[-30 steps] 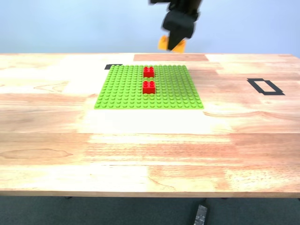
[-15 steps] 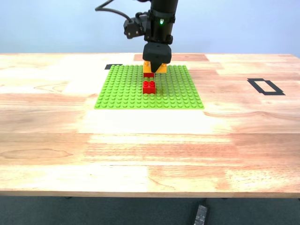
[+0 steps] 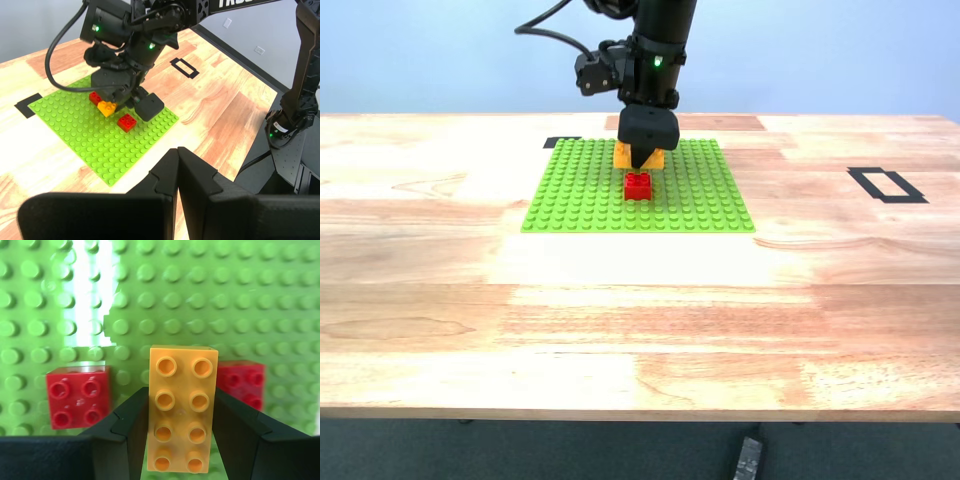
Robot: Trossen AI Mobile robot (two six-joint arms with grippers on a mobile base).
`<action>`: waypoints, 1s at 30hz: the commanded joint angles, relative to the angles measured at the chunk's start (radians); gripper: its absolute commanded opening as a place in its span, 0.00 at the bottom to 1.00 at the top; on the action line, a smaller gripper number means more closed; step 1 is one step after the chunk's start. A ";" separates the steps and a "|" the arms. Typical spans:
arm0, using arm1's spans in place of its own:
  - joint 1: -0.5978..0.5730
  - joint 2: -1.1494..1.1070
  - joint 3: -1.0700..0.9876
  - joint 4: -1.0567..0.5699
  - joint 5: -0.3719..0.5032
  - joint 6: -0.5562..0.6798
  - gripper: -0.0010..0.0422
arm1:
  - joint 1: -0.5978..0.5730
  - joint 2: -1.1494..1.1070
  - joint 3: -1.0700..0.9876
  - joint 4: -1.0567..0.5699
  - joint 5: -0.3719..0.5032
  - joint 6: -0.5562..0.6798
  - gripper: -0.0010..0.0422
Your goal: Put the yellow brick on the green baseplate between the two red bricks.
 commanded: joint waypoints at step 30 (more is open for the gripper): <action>0.000 0.000 0.000 0.000 0.000 0.002 0.02 | 0.001 0.002 -0.079 0.069 -0.018 0.005 0.22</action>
